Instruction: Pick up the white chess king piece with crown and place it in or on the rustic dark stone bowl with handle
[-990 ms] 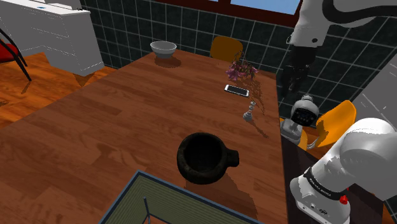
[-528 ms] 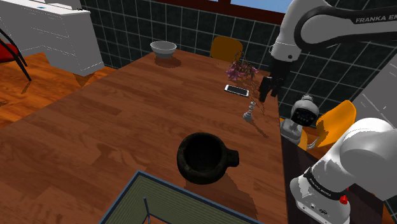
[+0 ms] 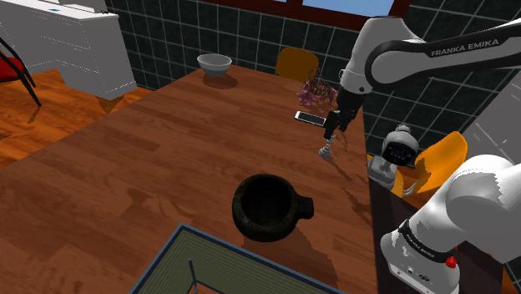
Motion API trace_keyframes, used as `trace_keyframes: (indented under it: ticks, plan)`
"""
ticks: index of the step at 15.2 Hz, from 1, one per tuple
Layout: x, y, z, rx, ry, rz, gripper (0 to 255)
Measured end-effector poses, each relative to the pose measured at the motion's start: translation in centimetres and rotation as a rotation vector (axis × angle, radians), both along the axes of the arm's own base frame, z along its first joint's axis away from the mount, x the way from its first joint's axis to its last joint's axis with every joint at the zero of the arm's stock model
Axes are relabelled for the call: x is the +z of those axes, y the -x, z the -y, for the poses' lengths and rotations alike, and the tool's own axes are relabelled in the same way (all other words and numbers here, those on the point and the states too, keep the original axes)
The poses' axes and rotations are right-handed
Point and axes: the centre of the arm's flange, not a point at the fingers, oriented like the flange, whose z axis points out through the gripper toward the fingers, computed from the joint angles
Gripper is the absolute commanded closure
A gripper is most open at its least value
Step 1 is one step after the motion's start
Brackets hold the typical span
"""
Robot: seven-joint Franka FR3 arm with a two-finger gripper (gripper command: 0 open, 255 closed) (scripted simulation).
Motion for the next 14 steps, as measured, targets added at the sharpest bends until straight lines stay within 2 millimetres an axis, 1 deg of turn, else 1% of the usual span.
trace_keyframes:
  ticks: [4, 10, 11, 14]
  plan:
    - [-1.9, -0.1, -0.1, 0.0, 0.0, 0.001, 0]
    - [-2.4, -0.1, 0.0, 0.0, 0.0, 0.001, 0]
    - [-2.4, -0.1, 0.0, 0.0, 0.0, 0.001, 255]
    - [-2.3, -0.1, 0.0, 0.0, 0.001, 0.003, 255]
